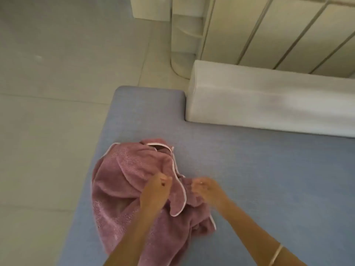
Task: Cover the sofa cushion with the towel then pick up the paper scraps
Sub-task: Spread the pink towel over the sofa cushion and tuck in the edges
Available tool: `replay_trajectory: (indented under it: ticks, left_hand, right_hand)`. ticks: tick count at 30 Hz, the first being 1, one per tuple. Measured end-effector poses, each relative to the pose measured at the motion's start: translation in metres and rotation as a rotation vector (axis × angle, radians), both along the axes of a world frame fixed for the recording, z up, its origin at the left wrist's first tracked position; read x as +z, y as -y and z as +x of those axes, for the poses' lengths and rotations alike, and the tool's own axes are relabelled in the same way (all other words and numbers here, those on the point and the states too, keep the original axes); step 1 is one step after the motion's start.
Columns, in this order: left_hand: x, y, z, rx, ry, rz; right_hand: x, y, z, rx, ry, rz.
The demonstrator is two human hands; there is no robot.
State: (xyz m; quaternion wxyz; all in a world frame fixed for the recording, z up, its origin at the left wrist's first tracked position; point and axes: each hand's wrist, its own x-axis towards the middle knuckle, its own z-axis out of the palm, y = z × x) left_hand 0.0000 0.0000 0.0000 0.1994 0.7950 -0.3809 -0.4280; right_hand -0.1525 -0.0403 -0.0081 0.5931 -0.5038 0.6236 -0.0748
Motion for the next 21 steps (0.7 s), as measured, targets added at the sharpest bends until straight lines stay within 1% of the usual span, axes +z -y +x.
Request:
replay_trajectory:
  ticks: [2, 3, 4, 6, 9, 10, 12, 14, 16, 18, 20, 21]
  left_hand:
    - [-0.023, -0.002, -0.001, -0.092, 0.044, 0.044]
    - [-0.033, -0.003, -0.002, -0.135, 0.071, 0.065]
    - [-0.038, -0.003, -0.004, -0.173, 0.098, 0.106]
    - [-0.051, 0.001, -0.006, -0.218, 0.159, 0.109]
    - [-0.06, 0.01, -0.004, -0.304, 0.249, 0.066]
    - [-0.062, 0.012, -0.004, -0.319, 0.244, 0.056]
    - [-0.061, 0.013, -0.003, -0.336, 0.213, -0.024]
    - [-0.058, 0.012, 0.0, -0.379, 0.176, -0.12]
    - [-0.058, 0.013, 0.003, -0.501, 0.168, -0.14]
    - [-0.059, 0.018, 0.007, -0.677, 0.232, -0.097]
    - [-0.055, 0.026, 0.011, -0.918, 0.404, -0.013]
    - [-0.053, 0.031, 0.011, -1.039, 0.498, 0.021]
  right_hand:
    - [-0.028, -0.01, 0.011, 0.166, -0.033, 0.003]
    - [-0.038, -0.017, 0.015, 0.207, -0.07, 0.004]
    - [-0.047, -0.024, 0.018, 0.207, -0.098, 0.007]
    - [-0.064, -0.036, 0.022, 0.161, -0.127, -0.019]
    - [-0.071, -0.043, 0.026, 0.114, -0.17, -0.09]
    - [-0.074, -0.043, 0.025, 0.117, -0.193, -0.099]
    - [-0.075, -0.041, 0.023, 0.129, -0.227, -0.116]
    - [-0.077, -0.038, 0.02, 0.122, -0.19, -0.099]
    - [-0.076, -0.036, 0.017, 0.141, -0.13, -0.065]
    - [-0.075, -0.034, 0.016, 0.203, -0.116, -0.029]
    - [-0.074, -0.035, 0.014, 0.243, -0.13, -0.018]
    - [-0.072, -0.035, 0.011, 0.226, -0.134, -0.03]
